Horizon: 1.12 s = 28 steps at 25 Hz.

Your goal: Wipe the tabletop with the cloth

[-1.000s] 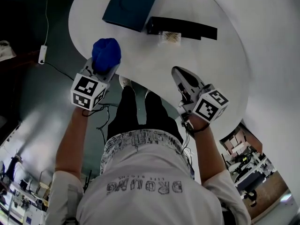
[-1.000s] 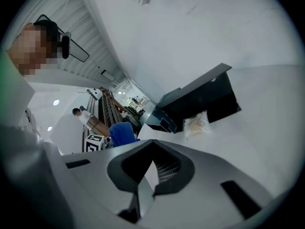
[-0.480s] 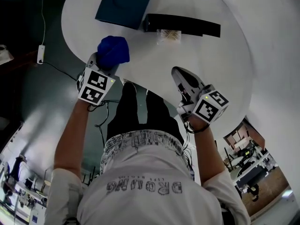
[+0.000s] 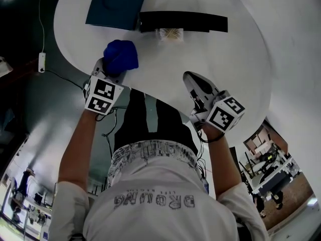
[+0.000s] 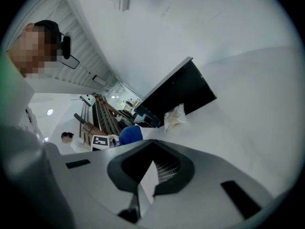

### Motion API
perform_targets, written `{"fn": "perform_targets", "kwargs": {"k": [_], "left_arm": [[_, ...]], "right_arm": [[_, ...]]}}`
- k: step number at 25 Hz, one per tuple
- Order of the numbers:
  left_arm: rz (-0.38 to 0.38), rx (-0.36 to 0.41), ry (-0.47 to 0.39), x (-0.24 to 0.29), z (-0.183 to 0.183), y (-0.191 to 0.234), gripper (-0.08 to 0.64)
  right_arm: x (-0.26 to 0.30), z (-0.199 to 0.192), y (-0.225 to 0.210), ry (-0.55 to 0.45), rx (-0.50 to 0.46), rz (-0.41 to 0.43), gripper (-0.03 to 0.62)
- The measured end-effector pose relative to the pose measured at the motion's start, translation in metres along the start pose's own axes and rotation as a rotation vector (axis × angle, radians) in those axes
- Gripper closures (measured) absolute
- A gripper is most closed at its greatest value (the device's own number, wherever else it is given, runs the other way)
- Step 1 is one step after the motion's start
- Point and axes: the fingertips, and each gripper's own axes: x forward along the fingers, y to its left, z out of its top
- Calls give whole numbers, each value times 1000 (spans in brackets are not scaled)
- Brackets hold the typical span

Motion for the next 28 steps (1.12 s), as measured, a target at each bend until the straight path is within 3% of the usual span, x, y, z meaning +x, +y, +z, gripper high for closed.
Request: {"fn": "perform_targets", "kwargs": {"k": [28], "left_arm": [[-245, 219, -38, 123, 120, -175, 405]], "right_arm": [[-136, 6, -101, -185, 126, -91, 584]]}}
